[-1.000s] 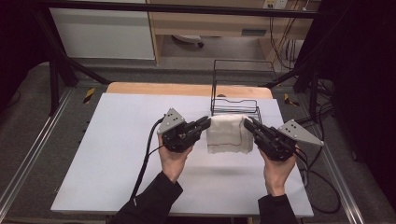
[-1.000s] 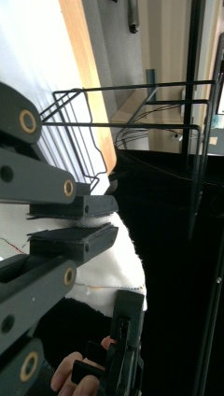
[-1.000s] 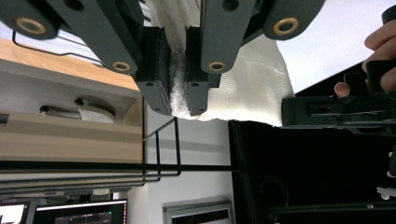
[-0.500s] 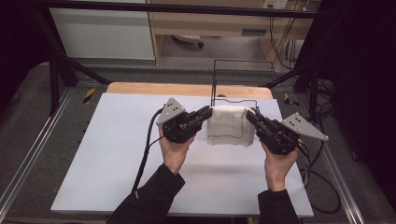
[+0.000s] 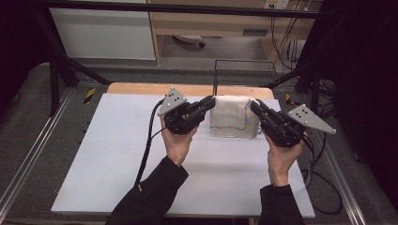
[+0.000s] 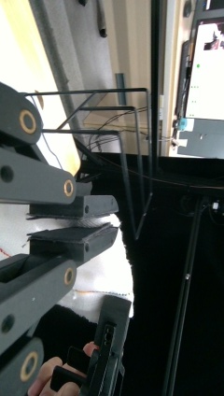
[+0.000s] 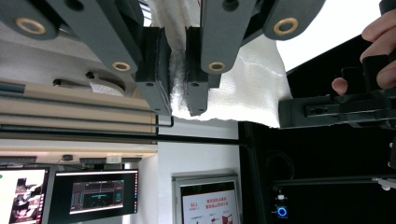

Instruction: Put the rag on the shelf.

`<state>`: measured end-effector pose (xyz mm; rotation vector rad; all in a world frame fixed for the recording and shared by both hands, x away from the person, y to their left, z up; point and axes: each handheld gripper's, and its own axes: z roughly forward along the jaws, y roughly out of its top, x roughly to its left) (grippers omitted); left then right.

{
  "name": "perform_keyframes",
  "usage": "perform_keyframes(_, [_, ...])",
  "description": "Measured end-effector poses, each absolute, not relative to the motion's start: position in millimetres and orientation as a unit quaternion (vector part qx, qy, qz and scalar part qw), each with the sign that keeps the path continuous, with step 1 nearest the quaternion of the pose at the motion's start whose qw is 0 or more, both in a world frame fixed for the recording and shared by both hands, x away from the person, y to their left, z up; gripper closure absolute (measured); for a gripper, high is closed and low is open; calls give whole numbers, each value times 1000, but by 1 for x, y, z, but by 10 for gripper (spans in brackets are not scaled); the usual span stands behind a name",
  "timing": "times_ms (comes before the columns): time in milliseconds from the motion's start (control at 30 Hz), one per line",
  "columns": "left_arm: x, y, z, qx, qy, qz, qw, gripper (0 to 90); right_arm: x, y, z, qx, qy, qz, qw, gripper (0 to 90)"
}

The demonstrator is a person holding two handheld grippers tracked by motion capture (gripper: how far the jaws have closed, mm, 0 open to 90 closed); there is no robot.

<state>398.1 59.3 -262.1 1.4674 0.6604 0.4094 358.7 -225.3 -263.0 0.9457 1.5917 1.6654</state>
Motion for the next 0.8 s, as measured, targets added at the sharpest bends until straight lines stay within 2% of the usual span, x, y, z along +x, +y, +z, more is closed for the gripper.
perform_keyframes(800, [415,52,-229,630,282,198,696,837,373,-227,-223,348,591,636,352,818])
